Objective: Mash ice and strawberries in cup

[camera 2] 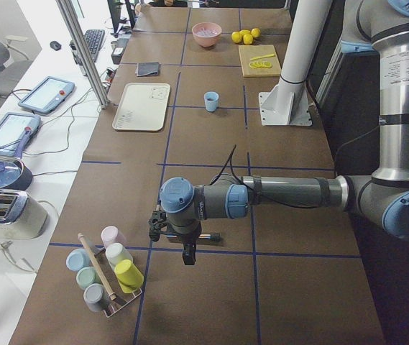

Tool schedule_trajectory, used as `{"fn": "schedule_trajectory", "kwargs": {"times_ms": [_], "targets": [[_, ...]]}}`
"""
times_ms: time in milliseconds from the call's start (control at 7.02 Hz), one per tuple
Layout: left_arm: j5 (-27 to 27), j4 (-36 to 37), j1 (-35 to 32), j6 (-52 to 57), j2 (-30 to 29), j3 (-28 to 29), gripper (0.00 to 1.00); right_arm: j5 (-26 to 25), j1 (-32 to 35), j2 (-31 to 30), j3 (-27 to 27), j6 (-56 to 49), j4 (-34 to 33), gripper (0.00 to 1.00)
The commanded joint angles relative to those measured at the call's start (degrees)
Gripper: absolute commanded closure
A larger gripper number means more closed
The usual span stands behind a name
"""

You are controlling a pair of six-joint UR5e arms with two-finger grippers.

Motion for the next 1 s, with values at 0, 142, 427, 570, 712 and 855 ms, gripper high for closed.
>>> {"fn": "schedule_trajectory", "kwargs": {"times_ms": [0,142,427,570,712,855], "targets": [[0.0,-0.2,1.5,0.0,-0.2,0.0,0.00,0.2,0.0,-0.3,-0.1,-0.3,-0.1,0.01],[-0.1,-0.2,1.9,0.0,-0.2,0.0,0.00,0.2,0.0,-0.1,-0.3,-0.2,0.0,0.01],[0.0,-0.2,2.5,0.0,-0.2,-0.1,0.00,0.2,0.0,-0.1,-0.4,-0.2,-0.1,0.01],[0.0,-0.2,2.7,0.0,-0.1,0.0,0.00,0.1,0.0,0.0,-0.6,-0.2,-0.1,0.01],[0.0,-0.2,3.2,0.0,0.0,0.0,0.00,0.2,0.0,0.1,-1.2,-0.1,0.3,0.01],[0.0,-0.2,3.3,0.0,-0.1,-0.2,0.00,0.2,0.0,0.1,-1.2,-0.1,0.4,0.01]]}}
